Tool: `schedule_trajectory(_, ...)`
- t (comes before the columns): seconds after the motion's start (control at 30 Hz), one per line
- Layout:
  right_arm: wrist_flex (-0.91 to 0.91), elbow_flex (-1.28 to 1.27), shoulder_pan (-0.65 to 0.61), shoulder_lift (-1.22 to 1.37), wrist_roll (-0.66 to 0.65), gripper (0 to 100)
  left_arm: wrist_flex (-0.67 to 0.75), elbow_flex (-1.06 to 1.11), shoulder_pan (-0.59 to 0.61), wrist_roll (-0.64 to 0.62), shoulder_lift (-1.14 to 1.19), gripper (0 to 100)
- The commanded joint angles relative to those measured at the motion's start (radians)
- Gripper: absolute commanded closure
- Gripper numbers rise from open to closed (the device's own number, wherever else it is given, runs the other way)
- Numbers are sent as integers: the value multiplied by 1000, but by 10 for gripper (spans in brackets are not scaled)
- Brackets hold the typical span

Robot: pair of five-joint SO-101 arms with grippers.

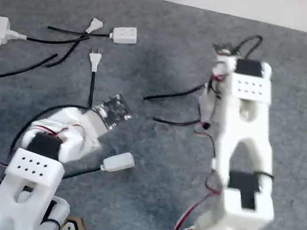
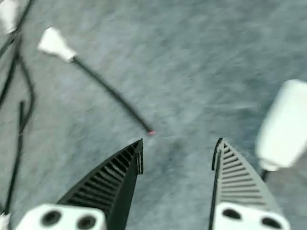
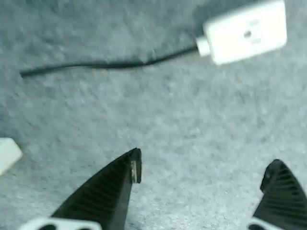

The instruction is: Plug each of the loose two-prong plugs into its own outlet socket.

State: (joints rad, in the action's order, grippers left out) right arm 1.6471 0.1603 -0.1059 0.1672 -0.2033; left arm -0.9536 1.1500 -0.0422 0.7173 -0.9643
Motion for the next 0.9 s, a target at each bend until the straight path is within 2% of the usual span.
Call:
schedule_trajectory(0.0, -87, -223, 35, -196, -57, 619, -71, -5, -104, -38, -8, 768)
schedule_trajectory(0.17, -197, -464, 38, -309, -72, 619, -149, -5, -173, -49, -8, 768)
schedule_trajectory(0.4, -206, -562, 38, -404, -66, 619, -201, -8, -183, -48, -15, 768)
schedule_trajectory(0.6, -259, -642, 36, -432, -32, 619, -190, -64, -136, -29, -8, 768)
schedule_trajectory(0.87, -323, -694, 36, -430, -17, 619, -37, 4, -111, -11, -7, 768)
